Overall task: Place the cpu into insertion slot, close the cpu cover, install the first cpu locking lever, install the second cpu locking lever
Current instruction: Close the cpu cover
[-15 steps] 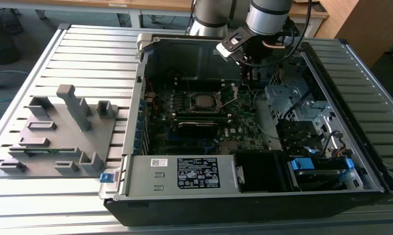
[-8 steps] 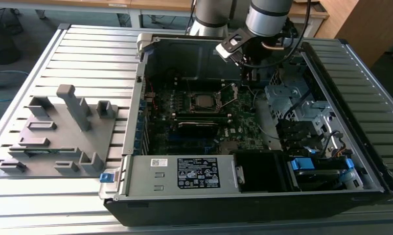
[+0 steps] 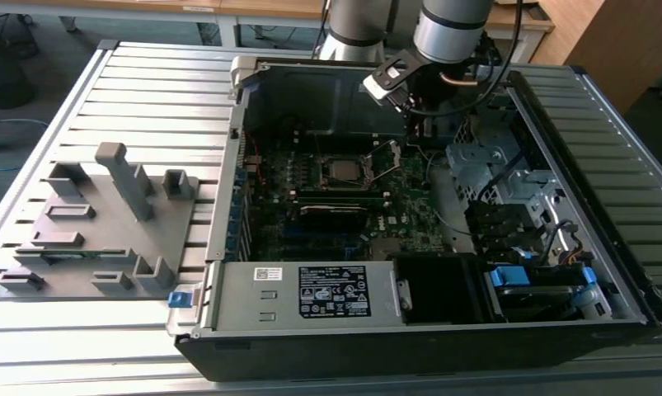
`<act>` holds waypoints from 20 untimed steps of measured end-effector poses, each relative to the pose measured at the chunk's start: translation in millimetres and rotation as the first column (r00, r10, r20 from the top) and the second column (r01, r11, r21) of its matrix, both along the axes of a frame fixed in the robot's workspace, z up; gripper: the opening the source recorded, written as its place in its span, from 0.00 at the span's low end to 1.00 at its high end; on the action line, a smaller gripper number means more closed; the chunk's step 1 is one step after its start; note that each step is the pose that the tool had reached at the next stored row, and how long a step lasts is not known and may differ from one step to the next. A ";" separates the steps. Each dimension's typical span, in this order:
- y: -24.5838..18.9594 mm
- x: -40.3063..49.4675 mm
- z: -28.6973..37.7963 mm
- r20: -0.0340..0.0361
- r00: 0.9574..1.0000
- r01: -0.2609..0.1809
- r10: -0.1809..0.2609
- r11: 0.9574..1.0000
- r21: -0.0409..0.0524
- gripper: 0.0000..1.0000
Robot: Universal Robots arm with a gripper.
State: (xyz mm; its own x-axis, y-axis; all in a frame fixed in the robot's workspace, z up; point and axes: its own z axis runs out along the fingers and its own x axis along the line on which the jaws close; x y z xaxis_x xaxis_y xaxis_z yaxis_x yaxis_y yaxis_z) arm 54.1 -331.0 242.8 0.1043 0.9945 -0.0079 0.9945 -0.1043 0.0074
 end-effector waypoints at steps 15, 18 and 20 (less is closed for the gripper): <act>0.0 -7.1 -0.2 0.004 1.000 0.000 0.000 1.000 0.000 0.10; 0.0 -11.9 -0.2 0.008 1.000 0.000 0.000 1.000 0.001 0.10; 0.0 -15.5 -0.2 0.011 1.000 0.000 0.000 1.000 0.001 0.10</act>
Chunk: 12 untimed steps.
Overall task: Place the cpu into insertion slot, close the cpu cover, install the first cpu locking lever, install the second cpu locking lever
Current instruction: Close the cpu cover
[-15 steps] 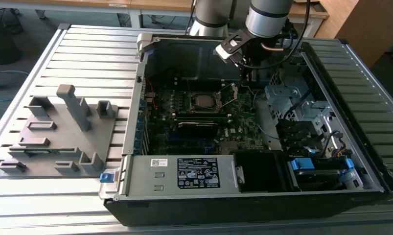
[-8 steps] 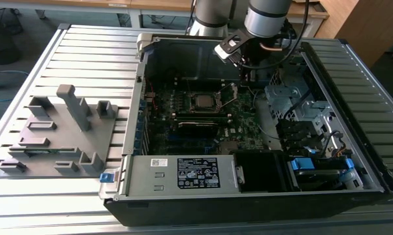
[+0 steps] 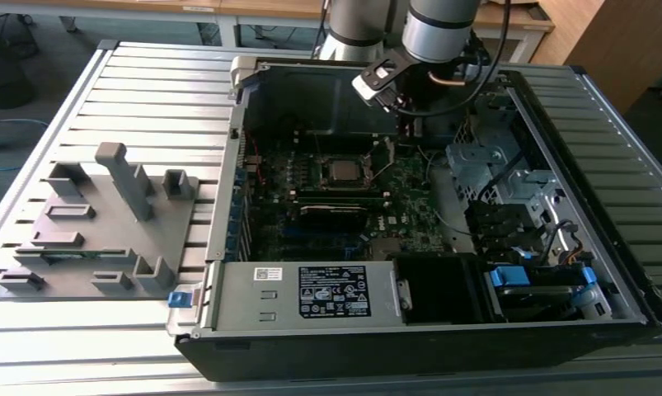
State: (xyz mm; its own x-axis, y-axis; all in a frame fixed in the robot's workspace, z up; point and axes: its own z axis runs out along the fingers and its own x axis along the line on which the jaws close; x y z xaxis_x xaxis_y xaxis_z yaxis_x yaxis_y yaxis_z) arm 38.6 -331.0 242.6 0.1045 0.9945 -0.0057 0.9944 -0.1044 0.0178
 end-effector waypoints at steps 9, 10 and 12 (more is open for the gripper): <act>0.0 -22.5 0.0 0.021 1.000 0.000 0.000 1.000 0.001 0.10; 0.0 -25.7 0.0 0.024 1.000 0.000 0.000 1.000 0.001 0.10; 0.0 -31.9 -0.2 0.030 1.000 0.000 0.000 1.000 0.001 0.10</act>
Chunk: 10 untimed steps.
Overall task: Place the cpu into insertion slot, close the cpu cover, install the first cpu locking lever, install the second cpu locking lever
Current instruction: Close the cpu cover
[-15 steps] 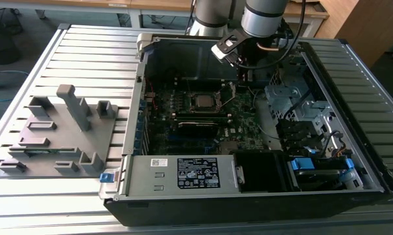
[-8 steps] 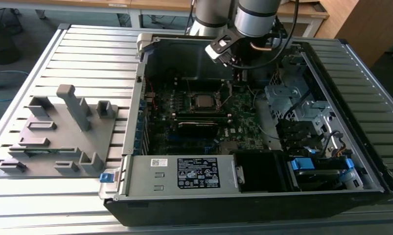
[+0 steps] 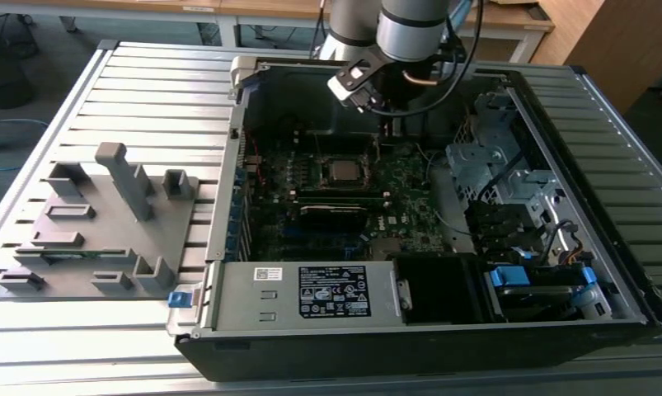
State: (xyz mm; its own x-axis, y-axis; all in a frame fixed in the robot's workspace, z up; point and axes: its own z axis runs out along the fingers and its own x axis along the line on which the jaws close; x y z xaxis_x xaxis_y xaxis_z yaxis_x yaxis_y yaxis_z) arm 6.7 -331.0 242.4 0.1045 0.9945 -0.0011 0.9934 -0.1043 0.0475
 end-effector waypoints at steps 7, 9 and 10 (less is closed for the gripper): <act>0.0 -19.9 -0.1 0.017 1.000 0.000 0.000 1.000 0.000 0.10; 0.0 -24.2 -0.2 0.021 1.000 0.000 0.000 1.000 0.000 0.10; 0.0 -25.5 -0.3 0.022 1.000 0.000 0.000 1.000 0.000 0.10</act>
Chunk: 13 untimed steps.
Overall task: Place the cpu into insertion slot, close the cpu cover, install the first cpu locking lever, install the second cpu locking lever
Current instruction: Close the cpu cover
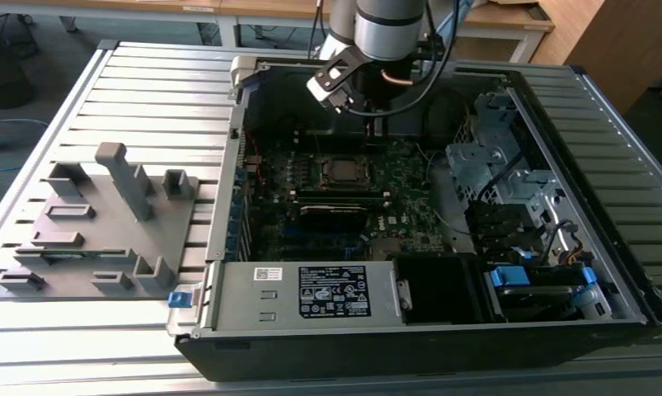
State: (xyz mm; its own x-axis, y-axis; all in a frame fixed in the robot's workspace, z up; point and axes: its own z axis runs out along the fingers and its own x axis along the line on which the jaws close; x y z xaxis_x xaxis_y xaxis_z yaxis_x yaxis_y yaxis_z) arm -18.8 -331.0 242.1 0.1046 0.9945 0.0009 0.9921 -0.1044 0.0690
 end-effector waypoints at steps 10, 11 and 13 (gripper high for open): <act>0.0 -0.6 -0.5 -0.026 1.000 0.000 0.000 1.000 0.000 0.10; -0.1 -0.7 -0.5 -0.029 1.000 0.000 0.000 1.000 0.000 0.10; -0.1 -0.7 -0.4 -0.029 1.000 0.000 0.000 1.000 0.000 0.10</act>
